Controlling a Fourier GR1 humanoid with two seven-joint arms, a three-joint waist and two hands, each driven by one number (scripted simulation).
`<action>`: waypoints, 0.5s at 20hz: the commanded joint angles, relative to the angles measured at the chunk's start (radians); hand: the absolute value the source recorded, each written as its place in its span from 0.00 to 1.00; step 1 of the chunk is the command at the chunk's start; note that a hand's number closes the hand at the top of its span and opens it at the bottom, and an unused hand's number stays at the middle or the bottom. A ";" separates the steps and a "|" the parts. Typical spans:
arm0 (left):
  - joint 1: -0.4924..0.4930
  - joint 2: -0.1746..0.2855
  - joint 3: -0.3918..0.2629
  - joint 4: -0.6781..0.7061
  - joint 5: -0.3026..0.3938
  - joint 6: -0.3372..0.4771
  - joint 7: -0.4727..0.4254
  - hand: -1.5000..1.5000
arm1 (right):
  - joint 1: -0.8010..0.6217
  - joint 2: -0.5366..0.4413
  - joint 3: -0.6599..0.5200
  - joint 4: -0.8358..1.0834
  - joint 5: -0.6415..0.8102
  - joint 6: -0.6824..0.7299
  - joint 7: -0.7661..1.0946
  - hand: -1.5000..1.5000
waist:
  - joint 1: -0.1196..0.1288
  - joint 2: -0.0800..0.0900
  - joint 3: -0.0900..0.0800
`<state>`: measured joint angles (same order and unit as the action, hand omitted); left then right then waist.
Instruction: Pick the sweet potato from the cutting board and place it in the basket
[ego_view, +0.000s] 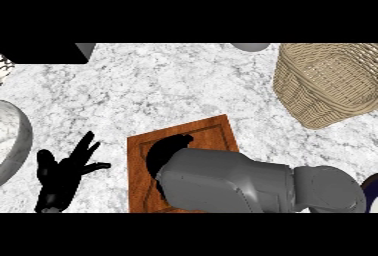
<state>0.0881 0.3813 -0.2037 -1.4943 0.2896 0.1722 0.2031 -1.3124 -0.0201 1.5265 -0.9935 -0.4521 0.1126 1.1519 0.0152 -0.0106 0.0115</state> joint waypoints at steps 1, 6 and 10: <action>0.024 0.012 -0.004 0.059 -0.015 0.008 0.064 0.50 | -0.015 0.019 0.001 -0.001 0.024 0.038 0.136 1.00 | -0.007 0.008 -0.012; 0.009 -0.005 -0.004 0.105 -0.008 -0.018 0.045 0.50 | 0.003 0.019 0.075 -0.012 0.096 0.062 0.054 1.00 | -0.006 0.012 -0.013; 0.048 -0.009 -0.006 0.080 -0.024 -0.020 0.004 0.50 | 0.004 0.019 0.061 -0.023 0.101 0.087 0.065 1.00 | -0.001 0.010 -0.013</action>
<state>0.0900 0.3751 -0.1922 -1.4870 0.2883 0.1550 0.1975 -1.3297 -0.0174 1.5743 -0.9963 -0.3641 0.1477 1.1001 0.0126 -0.0140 0.0129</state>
